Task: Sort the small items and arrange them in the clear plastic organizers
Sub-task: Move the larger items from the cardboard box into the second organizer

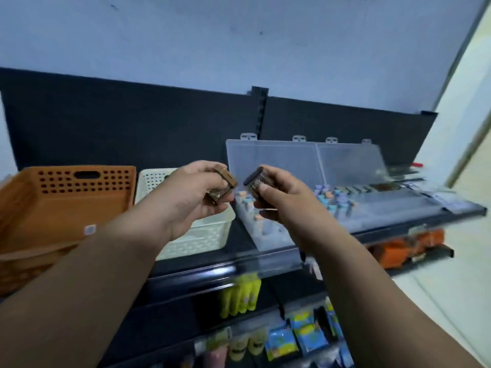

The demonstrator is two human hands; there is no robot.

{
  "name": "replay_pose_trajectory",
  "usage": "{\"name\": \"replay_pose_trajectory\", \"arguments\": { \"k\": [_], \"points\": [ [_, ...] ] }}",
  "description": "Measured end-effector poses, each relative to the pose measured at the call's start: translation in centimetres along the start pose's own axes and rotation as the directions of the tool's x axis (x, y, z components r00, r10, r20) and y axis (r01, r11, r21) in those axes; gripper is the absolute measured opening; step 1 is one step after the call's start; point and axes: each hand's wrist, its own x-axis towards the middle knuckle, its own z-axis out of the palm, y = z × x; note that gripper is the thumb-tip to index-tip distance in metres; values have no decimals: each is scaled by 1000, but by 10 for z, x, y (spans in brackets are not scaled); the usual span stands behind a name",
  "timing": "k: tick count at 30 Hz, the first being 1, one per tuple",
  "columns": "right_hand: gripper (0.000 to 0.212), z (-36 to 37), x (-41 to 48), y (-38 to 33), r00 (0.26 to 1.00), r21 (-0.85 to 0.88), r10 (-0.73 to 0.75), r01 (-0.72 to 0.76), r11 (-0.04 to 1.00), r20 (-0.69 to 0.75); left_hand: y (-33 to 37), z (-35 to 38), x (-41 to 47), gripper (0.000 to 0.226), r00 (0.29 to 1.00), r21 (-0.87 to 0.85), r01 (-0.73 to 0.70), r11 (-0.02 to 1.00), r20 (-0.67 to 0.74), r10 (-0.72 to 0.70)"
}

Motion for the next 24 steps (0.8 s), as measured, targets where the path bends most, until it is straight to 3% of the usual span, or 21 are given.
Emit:
{"name": "replay_pose_trajectory", "arguments": {
  "k": [3,8,12,14,18,24],
  "points": [
    [37,-55,-20,17,996,-16,64,-64,998,-55,-14,61,2,17,998,-78,41,996,58,-37],
    [28,-136,-43,39,967,68,156,-145,987,-203,-30,155,10,16,984,-155,132,979,143,-110],
    [21,-183,-48,58,926,215,210,-146,966,-313,-43,209,31,15,973,-131,146,980,200,-118],
    [20,-203,-47,67,915,209,206,-138,968,-348,-49,228,45,13,963,-89,153,984,238,-128],
    [26,-243,-30,76,884,144,173,-122,982,-434,-57,259,80,7,965,-12,80,997,252,-74],
    [27,-294,13,82,828,75,127,-103,992,-546,-58,294,136,16,962,95,-40,995,272,13]
  ]
}}
